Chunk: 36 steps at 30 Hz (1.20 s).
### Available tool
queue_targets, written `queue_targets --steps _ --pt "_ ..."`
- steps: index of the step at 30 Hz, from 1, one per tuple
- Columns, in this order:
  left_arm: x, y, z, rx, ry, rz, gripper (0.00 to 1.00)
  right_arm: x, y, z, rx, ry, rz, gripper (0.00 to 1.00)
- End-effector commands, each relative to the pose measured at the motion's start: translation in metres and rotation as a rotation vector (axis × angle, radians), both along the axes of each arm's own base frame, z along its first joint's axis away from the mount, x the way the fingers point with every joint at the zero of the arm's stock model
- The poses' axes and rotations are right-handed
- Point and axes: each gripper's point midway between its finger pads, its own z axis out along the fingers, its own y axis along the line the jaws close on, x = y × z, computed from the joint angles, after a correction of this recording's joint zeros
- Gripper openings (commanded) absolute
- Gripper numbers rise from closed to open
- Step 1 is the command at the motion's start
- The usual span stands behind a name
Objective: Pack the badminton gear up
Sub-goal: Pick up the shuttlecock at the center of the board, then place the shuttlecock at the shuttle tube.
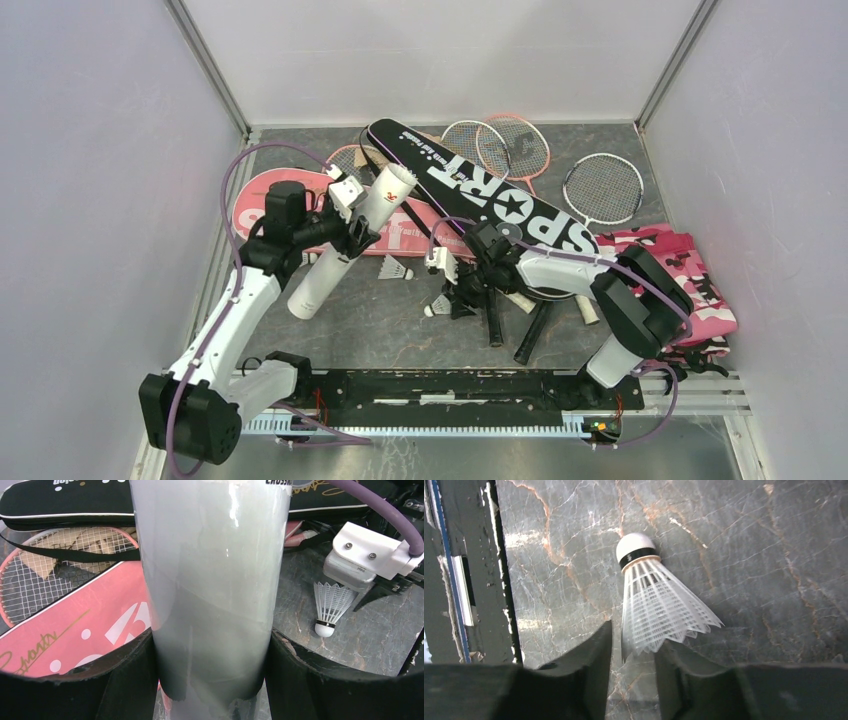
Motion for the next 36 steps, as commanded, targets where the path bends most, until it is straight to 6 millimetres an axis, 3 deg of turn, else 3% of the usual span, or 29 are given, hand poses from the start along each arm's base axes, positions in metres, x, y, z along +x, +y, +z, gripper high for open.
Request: queue_targets --steps 1,8,13,19,24,29,32,36 --pt "0.007 0.002 0.028 -0.028 -0.094 0.021 0.40 0.024 0.021 0.019 0.056 -0.063 -0.032 0.36" --pt "0.005 0.004 0.025 -0.004 -0.107 0.013 0.40 0.036 0.027 0.040 0.081 -0.126 -0.006 0.01" --pt "0.002 0.003 0.018 0.027 -0.110 -0.029 0.40 0.036 0.020 0.067 0.107 -0.203 0.049 0.00" --pt "-0.014 0.000 0.009 0.101 -0.109 -0.153 0.41 0.042 -0.005 0.118 0.129 -0.332 0.071 0.00" --pt "-0.029 0.009 -0.003 0.210 -0.082 -0.224 0.41 0.054 -0.029 0.181 0.135 -0.496 0.023 0.00" --pt "-0.042 0.011 -0.010 0.244 -0.062 -0.277 0.41 0.058 -0.034 0.253 0.192 -0.631 -0.018 0.00" --pt "-0.049 0.007 -0.010 0.235 -0.045 -0.308 0.41 0.062 -0.034 0.274 0.200 -0.654 -0.031 0.00" --pt "-0.055 0.001 -0.008 0.220 -0.036 -0.331 0.40 0.066 -0.029 0.282 0.204 -0.657 -0.028 0.00"
